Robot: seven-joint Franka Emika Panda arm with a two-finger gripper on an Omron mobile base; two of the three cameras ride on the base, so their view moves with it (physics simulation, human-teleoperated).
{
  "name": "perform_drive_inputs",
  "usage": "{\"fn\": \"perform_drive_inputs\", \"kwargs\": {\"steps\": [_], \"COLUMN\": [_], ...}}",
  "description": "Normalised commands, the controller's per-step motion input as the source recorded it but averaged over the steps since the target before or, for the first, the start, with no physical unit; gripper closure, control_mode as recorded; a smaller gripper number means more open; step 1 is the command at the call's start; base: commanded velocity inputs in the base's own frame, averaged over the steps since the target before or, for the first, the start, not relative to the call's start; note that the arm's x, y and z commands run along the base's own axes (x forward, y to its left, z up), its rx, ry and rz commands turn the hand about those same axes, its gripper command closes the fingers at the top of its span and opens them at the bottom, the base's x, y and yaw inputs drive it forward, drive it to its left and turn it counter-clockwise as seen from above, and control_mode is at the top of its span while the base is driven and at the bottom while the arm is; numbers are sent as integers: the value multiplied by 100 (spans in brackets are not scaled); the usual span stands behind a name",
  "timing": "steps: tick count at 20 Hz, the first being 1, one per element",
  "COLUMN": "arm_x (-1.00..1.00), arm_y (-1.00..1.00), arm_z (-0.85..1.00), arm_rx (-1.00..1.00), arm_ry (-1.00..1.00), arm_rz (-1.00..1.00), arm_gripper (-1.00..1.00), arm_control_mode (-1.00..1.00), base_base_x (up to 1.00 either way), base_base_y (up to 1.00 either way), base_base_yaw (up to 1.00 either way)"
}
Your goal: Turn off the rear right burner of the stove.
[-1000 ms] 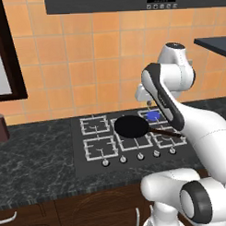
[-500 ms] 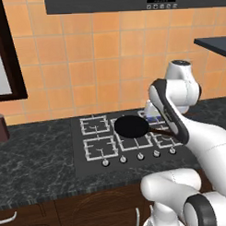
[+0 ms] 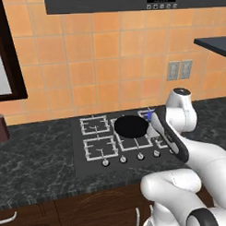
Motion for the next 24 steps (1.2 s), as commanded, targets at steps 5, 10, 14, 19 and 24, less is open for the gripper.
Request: {"fn": "perform_drive_inputs", "kwargs": {"steps": [5,10,14,19,24], "arm_x": [52,23,0,2,2], "arm_y": [-2,0,0,-3,-8], "arm_z": [-62,-70,-48,-34,-13], "arm_rx": [-2,0,0,0,0], "arm_ry": [2,9,23,1,0], "arm_rz": [0,0,0,-1,0], "arm_gripper": [-100,-100,-100,-100,-100], "arm_control_mode": [-100,-100,-100,-100,-100], "base_base_x": [0,0,0,0,0], "base_base_y": [0,0,0,0,0], "base_base_yaw": [0,0,0,0,0]}}
